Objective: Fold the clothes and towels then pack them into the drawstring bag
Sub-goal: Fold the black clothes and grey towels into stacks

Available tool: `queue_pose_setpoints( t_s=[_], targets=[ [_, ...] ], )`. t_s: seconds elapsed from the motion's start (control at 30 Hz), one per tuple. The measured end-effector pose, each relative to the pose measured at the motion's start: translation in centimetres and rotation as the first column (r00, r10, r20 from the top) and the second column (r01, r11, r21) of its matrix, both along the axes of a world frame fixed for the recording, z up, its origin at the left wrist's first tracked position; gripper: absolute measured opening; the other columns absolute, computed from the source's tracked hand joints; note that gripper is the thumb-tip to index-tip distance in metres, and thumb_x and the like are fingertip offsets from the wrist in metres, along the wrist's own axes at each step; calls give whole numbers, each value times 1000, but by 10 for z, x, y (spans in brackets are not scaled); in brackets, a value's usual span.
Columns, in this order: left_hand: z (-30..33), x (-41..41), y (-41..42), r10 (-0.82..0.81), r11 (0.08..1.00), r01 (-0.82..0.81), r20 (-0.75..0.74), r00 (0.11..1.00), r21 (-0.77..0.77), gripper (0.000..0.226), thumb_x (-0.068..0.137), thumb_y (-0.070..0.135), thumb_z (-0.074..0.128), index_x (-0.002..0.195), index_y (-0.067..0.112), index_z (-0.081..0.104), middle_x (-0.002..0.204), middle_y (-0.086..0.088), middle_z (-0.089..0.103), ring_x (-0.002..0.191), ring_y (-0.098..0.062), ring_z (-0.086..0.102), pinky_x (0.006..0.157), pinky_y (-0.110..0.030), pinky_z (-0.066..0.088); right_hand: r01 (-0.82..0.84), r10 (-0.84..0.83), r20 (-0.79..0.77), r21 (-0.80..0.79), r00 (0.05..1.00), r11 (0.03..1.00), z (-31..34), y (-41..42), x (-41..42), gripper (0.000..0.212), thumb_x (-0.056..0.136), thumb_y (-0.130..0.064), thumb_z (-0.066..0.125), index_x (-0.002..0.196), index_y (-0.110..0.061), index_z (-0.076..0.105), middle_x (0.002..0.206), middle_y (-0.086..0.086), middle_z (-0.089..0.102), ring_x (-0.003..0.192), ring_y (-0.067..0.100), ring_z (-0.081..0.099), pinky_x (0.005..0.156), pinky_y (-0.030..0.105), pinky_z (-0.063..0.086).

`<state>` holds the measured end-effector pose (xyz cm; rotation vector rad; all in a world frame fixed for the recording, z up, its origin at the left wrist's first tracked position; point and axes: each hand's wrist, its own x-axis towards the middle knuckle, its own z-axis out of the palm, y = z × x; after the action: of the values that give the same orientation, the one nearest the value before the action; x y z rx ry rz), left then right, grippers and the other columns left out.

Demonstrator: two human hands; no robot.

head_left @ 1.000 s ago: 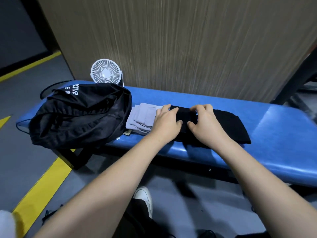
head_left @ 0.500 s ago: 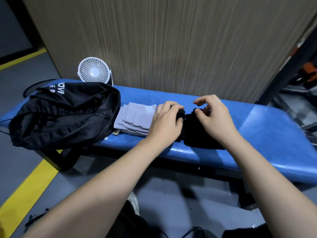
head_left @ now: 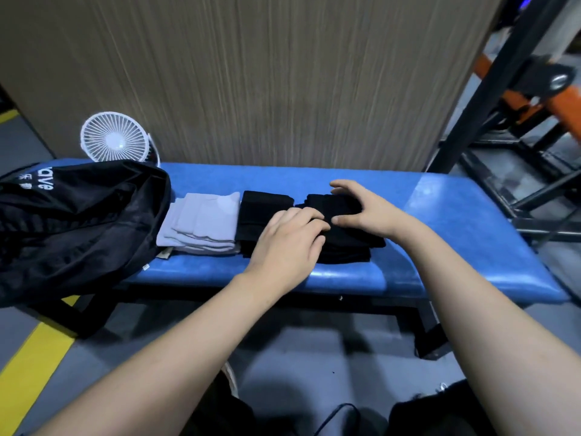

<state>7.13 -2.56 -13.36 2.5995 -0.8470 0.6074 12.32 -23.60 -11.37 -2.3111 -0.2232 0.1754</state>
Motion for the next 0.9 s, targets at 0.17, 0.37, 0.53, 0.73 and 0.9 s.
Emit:
queue_pose_setpoints(
  t_s=[0.17, 0.37, 0.53, 0.73, 0.9],
  targets=[
    [1, -4, -7, 35, 999, -34, -48, 998, 22, 23, 97, 35, 55, 109, 21, 68, 119, 9, 63, 107, -17, 55, 99, -27, 31, -60, 33, -218, -119, 975, 991, 3, -1, 6, 80, 77, -38, 82, 146, -35, 41, 139, -11, 48, 124, 11, 48, 100, 24, 37],
    [-1, -6, -9, 0, 999, -6, -169, 986, -37, 15, 97, 27, 58, 110, 21, 59, 123, 15, 53, 108, -11, 50, 87, -28, 45, -34, -15, -346, -134, 938, 990, 6, -7, -6, 94, 51, -58, 89, 134, -35, 51, 125, -12, 62, 113, 12, 61, 101, 35, 49],
    [-5, -8, -16, -51, 996, 35, -206, 977, -82, 16, 96, 14, 58, 111, 19, 58, 127, 16, 48, 106, -9, 53, 80, -20, 41, 148, -123, -387, 36, 914, 988, 5, -14, -35, 48, 78, -48, 77, 113, -19, 63, 110, 0, 72, 100, 17, 68, 89, 33, 52],
    [-1, -9, -10, -103, 986, 63, -262, 959, -157, 20, 95, 7, 57, 109, 21, 55, 126, 19, 46, 101, -3, 52, 82, -23, 47, 289, -138, -476, 261, 868, 921, 12, -3, -54, 44, 87, -35, 69, 118, -5, 62, 89, 10, 71, 70, 21, 68, 55, 30, 52],
    [-1, -11, -5, -128, 979, 74, -287, 949, -191, 21, 98, 6, 51, 111, 22, 55, 129, 21, 44, 102, -3, 53, 85, -23, 47, 256, -33, -540, 344, 841, 903, 16, -3, -53, 41, 89, -52, 61, 106, -15, 70, 88, 10, 72, 73, 25, 67, 58, 35, 53]
  ],
)
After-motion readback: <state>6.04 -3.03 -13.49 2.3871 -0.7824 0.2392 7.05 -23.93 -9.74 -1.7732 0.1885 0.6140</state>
